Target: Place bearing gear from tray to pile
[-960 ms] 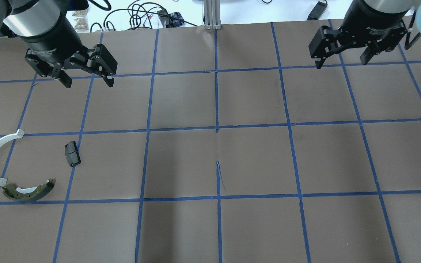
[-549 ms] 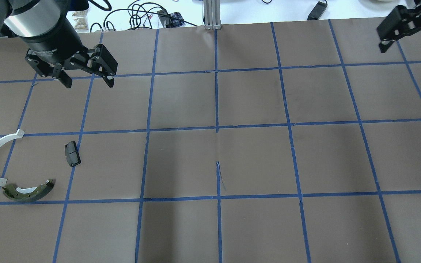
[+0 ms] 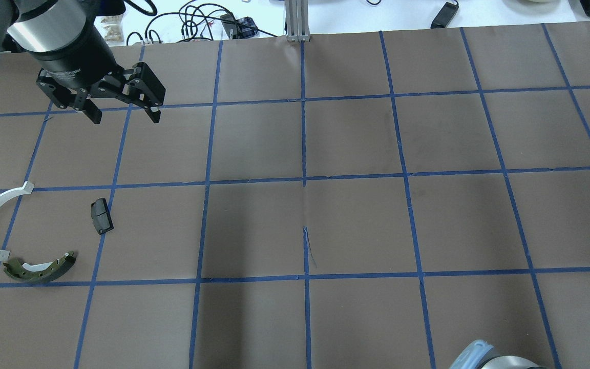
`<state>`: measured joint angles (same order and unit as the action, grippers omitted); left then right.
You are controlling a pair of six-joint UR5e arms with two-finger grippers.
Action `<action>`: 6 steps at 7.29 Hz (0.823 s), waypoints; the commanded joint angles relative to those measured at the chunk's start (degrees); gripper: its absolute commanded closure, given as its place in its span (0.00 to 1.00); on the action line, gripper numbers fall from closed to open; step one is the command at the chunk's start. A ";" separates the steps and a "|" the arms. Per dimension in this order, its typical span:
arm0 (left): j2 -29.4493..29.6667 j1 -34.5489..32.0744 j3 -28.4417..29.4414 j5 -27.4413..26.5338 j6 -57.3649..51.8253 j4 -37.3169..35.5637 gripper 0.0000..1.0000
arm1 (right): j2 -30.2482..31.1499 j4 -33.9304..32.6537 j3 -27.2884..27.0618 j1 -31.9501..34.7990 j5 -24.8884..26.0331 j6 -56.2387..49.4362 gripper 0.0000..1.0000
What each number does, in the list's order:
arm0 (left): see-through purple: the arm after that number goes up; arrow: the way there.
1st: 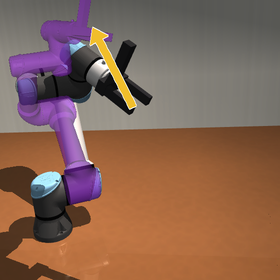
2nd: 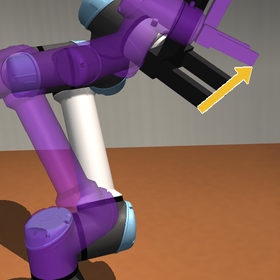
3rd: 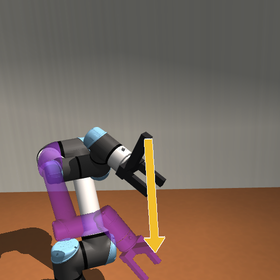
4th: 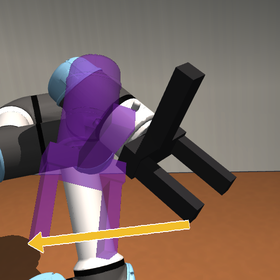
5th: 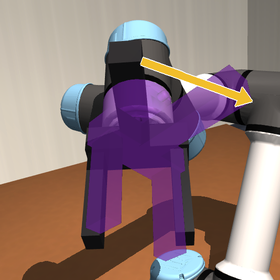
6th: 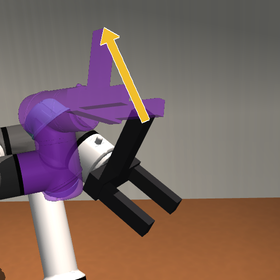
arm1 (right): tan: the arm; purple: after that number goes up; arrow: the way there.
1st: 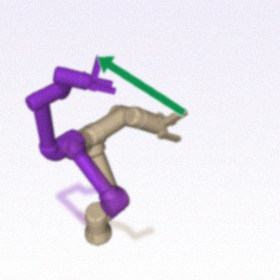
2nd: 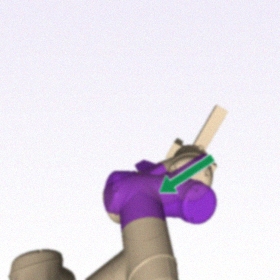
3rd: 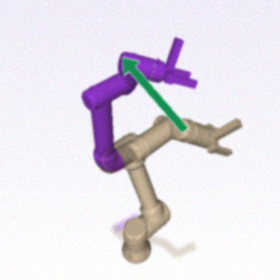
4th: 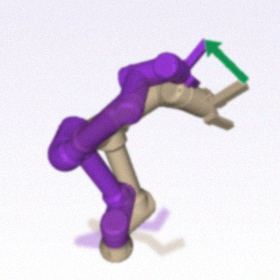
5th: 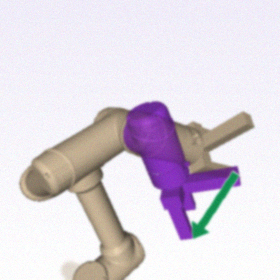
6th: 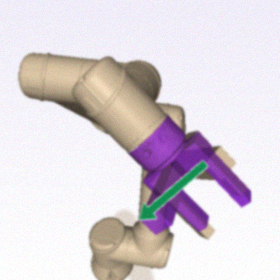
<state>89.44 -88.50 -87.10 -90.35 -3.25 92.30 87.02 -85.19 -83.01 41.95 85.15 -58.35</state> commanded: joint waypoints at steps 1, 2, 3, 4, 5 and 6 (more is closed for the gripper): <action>0.03 -0.01 0.00 0.00 0.00 0.08 0.00 | -6.05 -0.32 -1.79 -10.02 -0.69 -17.42 0.00; 0.12 -0.01 0.00 0.00 0.09 -0.01 0.00 | -9.73 -0.59 -5.02 -10.31 -0.34 -29.42 0.00; 0.12 0.08 0.09 0.00 0.00 -0.01 0.00 | -11.42 -4.94 -8.88 -10.49 -0.07 -44.15 0.00; 0.12 -0.01 0.00 0.00 0.09 -0.01 0.00 | -12.65 -14.12 -13.36 -10.40 1.76 -51.00 0.00; 0.12 0.08 0.00 0.00 0.09 -0.01 0.00 | -14.66 -23.52 -17.84 -10.49 2.39 -55.51 0.00; 0.12 0.08 0.00 0.00 0.09 -0.27 0.00 | -16.51 -30.58 -20.15 -10.66 1.61 -62.34 0.00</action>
<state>89.56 -88.44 -87.09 -90.35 -3.17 92.22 72.79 -106.32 -99.35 31.47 86.95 -112.62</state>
